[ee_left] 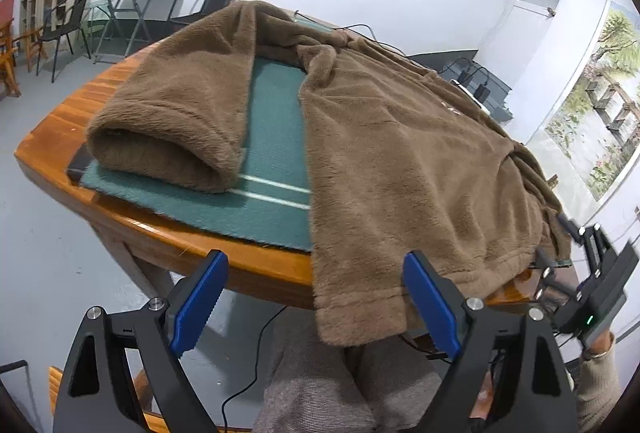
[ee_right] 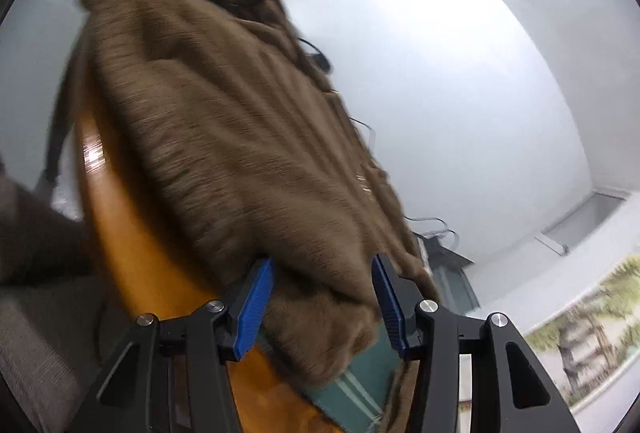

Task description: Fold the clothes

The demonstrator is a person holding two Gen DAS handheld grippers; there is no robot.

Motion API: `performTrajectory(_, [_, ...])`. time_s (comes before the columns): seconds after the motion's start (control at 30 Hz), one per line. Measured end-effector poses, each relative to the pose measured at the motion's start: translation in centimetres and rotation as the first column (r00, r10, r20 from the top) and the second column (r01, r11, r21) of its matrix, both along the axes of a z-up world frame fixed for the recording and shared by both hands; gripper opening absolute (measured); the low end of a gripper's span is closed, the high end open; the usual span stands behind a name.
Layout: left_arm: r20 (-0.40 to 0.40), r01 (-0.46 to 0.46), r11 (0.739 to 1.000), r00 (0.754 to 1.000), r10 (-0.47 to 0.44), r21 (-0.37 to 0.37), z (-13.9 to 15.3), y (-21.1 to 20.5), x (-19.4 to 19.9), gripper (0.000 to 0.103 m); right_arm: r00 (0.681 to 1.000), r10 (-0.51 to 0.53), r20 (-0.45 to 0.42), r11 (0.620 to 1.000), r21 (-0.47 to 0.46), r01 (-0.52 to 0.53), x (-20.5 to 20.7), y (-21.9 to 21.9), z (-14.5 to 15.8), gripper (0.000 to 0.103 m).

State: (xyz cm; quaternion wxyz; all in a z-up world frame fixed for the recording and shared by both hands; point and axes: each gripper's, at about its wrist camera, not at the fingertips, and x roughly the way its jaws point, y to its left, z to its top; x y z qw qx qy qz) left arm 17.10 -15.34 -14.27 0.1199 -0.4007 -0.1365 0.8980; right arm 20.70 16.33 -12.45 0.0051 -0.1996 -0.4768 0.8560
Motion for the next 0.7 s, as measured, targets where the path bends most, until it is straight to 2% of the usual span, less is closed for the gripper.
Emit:
performTrajectory(0.1, [0.003, 0.003, 1.000, 1.000, -0.003, -0.029, -0.5, -0.4, 0.4, 0.091, 0.997, -0.064, 0.037, 0.983, -0.169, 0.070, -1.8, 2.1, 2.4, 0.051])
performTrajectory(0.17, [-0.011, 0.029, 0.998, 1.000, -0.029, -0.059, -0.7, -0.3, 1.0, 0.091, 0.993, -0.105, 0.052, 0.963, -0.245, 0.114, -2.7, 3.5, 3.5, 0.051])
performTrajectory(0.27, [-0.052, 0.105, 0.984, 0.992, -0.113, -0.142, -0.6, 0.6, 2.6, 0.091, 0.994, -0.076, 0.080, 0.955, -0.282, 0.096, -1.8, 3.1, 3.5, 0.051])
performTrajectory(0.37, [-0.075, 0.177, 0.950, 0.976, -0.202, -0.258, -1.0, 2.6, 4.0, 0.091, 0.994, -0.032, 0.107, 0.951, -0.303, 0.063, -0.5, 1.8, 3.1, 0.051])
performTrajectory(0.43, [-0.088, 0.196, 0.932, 0.969, -0.233, -0.306, -1.4, 4.0, 4.3, 0.091, 0.994, -0.014, 0.110, 0.957, -0.287, 0.046, -0.1, 0.9, 2.2, 0.052])
performTrajectory(0.53, [-0.097, 0.203, 0.949, 0.968, -0.231, -0.240, -1.7, 4.5, 3.6, 0.088, 0.995, -0.002, 0.101, 0.959, -0.281, 0.030, 0.2, -0.1, 2.1, 0.052])
performTrajectory(0.57, [-0.100, 0.194, 0.963, 0.972, -0.215, -0.187, -1.6, 4.2, 3.1, 0.075, 0.995, 0.003, 0.101, 0.957, -0.289, 0.026, 0.3, -0.2, 2.2, 0.052])
performTrajectory(0.63, [-0.077, 0.179, 0.981, 0.980, -0.184, -0.072, -1.6, 3.3, 1.9, 0.056, 0.995, 0.013, 0.098, 0.954, -0.300, 0.017, 0.5, -0.5, 2.3, 0.053])
performTrajectory(0.67, [-0.079, 0.163, 0.987, 0.983, -0.164, -0.014, -1.4, 2.7, 1.7, 0.054, 0.996, 0.016, 0.091, 0.955, -0.296, 0.012, 0.9, -0.6, 2.3, 0.053])
performTrajectory(0.7, [-0.091, 0.144, 0.990, 0.986, -0.142, 0.007, -1.0, 2.4, 1.7, 0.050, 0.996, 0.019, 0.083, 0.956, -0.293, 0.006, 1.2, -0.8, 2.4, 0.053])
